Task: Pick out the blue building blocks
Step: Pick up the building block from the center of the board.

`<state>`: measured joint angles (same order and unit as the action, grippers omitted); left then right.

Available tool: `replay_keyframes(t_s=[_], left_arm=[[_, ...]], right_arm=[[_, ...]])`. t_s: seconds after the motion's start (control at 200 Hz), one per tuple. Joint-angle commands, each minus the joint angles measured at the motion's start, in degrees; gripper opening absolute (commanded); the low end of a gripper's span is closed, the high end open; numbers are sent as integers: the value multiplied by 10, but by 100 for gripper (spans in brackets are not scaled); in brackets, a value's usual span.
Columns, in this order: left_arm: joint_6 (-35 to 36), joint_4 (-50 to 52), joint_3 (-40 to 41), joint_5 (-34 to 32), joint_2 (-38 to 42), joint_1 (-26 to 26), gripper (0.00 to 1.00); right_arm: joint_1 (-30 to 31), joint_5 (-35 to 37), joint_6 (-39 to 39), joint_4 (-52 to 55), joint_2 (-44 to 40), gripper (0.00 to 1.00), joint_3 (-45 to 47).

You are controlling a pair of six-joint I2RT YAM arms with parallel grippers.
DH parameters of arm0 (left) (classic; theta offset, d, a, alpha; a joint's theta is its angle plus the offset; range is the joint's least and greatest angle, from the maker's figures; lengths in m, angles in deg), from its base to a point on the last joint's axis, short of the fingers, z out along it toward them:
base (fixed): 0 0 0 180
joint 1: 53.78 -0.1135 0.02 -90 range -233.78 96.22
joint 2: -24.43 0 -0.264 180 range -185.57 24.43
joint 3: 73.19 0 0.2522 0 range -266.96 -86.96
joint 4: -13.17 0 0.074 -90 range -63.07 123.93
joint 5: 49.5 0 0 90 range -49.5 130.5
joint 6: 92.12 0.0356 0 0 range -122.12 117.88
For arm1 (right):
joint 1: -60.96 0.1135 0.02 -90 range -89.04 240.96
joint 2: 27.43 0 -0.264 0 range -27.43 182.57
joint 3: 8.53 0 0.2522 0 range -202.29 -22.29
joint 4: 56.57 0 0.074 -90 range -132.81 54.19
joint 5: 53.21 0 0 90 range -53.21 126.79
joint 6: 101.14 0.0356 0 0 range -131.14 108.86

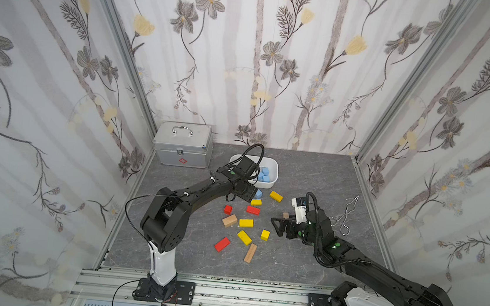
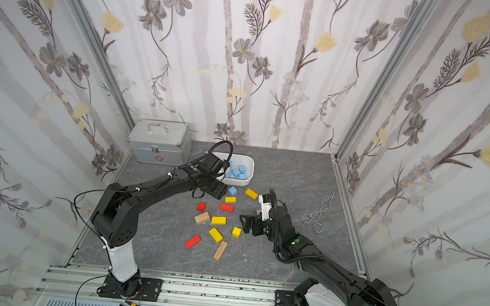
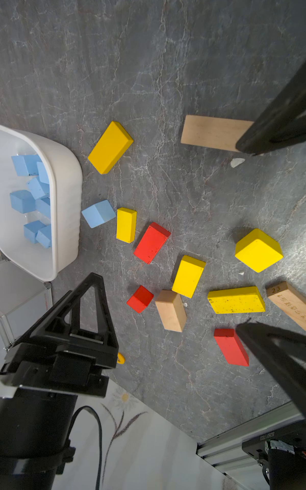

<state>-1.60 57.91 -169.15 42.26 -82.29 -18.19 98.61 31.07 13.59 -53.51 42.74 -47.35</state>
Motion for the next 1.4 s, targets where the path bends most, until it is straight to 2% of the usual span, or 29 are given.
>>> replay_keyframes(t_s=[0.0,0.325,0.55,1.399], left_arm=[[25,-8,-7,-4,-18,1,68],[31,-41,-46,-1,-70,1,69],[54,-65,-59,9,-93,2,70],[106,-33,-131,45,-172,1,74]], right_arm=[[-7,-14,11,-38,9,100,3],[-33,-53,20,-72,30,100,6],[-42,-55,19,-74,31,100,8],[-57,-67,19,-82,34,100,4]])
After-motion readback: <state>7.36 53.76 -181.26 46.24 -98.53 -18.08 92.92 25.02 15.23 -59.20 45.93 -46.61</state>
